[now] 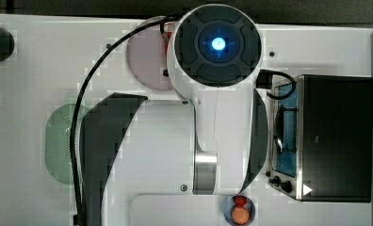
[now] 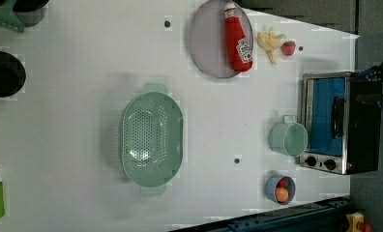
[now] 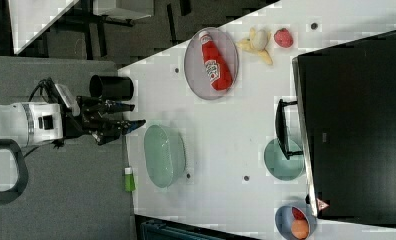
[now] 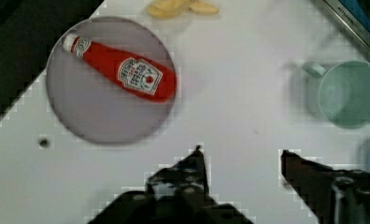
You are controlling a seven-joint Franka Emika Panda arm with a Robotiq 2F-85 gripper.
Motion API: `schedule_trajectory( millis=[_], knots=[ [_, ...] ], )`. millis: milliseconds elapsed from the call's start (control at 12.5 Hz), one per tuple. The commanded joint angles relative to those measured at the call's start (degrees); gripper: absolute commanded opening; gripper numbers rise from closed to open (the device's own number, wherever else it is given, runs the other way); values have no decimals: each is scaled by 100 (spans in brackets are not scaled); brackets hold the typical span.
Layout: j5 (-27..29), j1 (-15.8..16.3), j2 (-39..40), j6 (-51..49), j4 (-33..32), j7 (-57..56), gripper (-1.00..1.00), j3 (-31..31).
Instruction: Drag strainer left to right.
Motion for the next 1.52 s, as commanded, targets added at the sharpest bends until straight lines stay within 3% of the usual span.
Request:
schedule_trajectory(
  millis=[80, 240, 640, 1120, 1520],
  knots=[
    [-26, -77, -2318, -888, -1287, 388, 59, -233],
    [36, -49, -2295, -880, -1287, 420, 99, -146],
    [256, 208, -1863, -709, -1289, 1318, 100, 957],
    [249, 281, -621, 748, -1309, 4481, 100, 2788],
    [156, 308, 776, 2045, -1532, 6982, 100, 3433]
  ],
)
